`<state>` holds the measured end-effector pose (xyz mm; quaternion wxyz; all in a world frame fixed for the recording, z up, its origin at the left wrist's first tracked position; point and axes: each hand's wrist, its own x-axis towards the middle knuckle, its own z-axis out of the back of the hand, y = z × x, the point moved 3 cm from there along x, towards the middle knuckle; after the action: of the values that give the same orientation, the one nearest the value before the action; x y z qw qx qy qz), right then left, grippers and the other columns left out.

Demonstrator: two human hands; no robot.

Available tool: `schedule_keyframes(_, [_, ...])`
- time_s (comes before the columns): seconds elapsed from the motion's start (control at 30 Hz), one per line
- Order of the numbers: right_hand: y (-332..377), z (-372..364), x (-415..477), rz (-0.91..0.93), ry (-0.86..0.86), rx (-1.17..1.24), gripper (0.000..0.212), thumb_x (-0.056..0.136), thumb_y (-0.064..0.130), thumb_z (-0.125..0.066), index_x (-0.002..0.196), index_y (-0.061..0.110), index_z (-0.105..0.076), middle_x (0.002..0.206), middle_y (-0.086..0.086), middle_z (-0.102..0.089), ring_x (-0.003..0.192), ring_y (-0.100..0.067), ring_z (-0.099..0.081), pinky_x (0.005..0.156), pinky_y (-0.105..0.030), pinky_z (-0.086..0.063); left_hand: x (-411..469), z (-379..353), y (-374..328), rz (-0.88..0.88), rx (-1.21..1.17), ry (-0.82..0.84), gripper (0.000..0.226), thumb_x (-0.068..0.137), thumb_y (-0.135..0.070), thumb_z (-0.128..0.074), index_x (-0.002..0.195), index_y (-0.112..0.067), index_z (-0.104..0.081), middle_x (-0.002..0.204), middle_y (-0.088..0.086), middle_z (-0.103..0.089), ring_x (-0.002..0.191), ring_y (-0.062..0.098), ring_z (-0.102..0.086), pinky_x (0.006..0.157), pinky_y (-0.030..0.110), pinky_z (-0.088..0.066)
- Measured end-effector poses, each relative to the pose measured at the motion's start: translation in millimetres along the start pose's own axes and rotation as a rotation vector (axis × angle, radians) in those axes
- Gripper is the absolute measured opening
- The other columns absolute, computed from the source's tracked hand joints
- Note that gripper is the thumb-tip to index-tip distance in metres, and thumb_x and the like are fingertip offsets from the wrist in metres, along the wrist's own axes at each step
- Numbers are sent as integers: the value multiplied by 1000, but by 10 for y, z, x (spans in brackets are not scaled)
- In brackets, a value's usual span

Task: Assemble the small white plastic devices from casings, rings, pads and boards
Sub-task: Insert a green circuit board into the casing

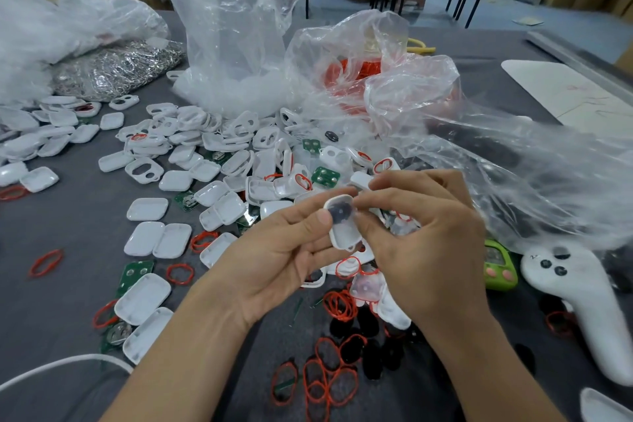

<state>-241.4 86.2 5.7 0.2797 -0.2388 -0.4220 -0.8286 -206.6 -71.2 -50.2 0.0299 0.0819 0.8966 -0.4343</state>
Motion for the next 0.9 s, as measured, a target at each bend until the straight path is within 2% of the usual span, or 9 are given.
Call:
schedule_keyframes(0.13, [11, -34, -2, 65, -1, 1, 16, 77, 14, -90, 86, 25, -84, 93, 14, -72, 97, -15, -53, 86, -10, -40, 6, -18, 39, 24, 58, -13, 46, 79, -26, -76, 124, -17, -75, 119, 8, -75, 105, 17, -73, 89, 30, -61])
schedule_keyframes(0.33, [7, -32, -16, 161, 7, -17, 9, 78, 16, -88, 82, 23, -83, 91, 13, -71, 95, -16, -54, 83, -19, -45, 3, -34, 54, 28, 129, -22, 51, 76, -29, -77, 125, -16, -74, 127, 15, -71, 114, 24, -67, 107, 44, -49])
schedule_keyframes(0.5, [14, -57, -23, 233, 8, -42, 7, 80, 13, -84, 80, 19, -80, 91, 11, -73, 94, -16, -55, 82, -33, -50, 6, -40, 57, 37, 132, -29, 54, 76, -29, -77, 128, -12, -72, 126, 16, -70, 112, 26, -67, 108, 47, -50])
schedule_keyframes(0.57, [11, -70, -22, 214, 5, -17, 8, 79, 9, -84, 80, 16, -79, 92, 9, -74, 95, -16, -56, 84, -29, -50, 7, -45, 46, 35, 96, -18, 52, 77, -27, -76, 126, -11, -73, 125, 15, -72, 110, 24, -71, 104, 42, -55])
schedule_keyframes(0.67, [-9, -28, -6, 118, -47, 88, 7, 78, 11, -79, 77, 16, -76, 93, 10, -73, 98, -12, -60, 88, -17, -45, 8, -54, 25, 28, 33, -10, 46, 79, -25, -76, 123, -14, -75, 124, 12, -73, 110, 21, -72, 100, 37, -57])
schedule_keyframes(0.73, [-67, 18, 17, -44, -103, 243, 5, 76, 17, -73, 73, 22, -72, 94, 13, -73, 97, -11, -66, 84, -20, -50, 17, -39, 9, 17, -10, -38, 44, 76, -24, -76, 119, -14, -77, 125, 12, -73, 108, 21, -74, 95, 35, -60])
schedule_keyframes(0.8, [-160, 29, 39, -287, -135, 474, 4, 71, 22, -67, 67, 23, -69, 89, 10, -76, 79, -8, -69, 67, -23, -54, 21, -25, -6, -1, -48, -53, 41, 75, -23, -76, 116, -15, -79, 125, 12, -73, 106, 22, -74, 91, 34, -61])
schedule_keyframes(0.83, [-212, 21, 45, -396, -139, 551, 5, 68, 24, -67, 65, 21, -69, 83, 9, -76, 67, -6, -66, 58, -22, -52, 21, -22, -12, -9, -61, -48, 40, 77, -22, -75, 116, -15, -79, 125, 12, -73, 108, 23, -74, 92, 34, -61])
schedule_keyframes(0.9, [-292, 2, 49, -549, -107, 575, 4, 65, 22, -68, 63, 19, -68, 62, 6, -69, 50, -9, -56, 47, -23, -45, 17, -26, -23, -16, -85, -28, 38, 80, -20, -73, 116, -14, -79, 126, 13, -72, 113, 24, -72, 91, 34, -61])
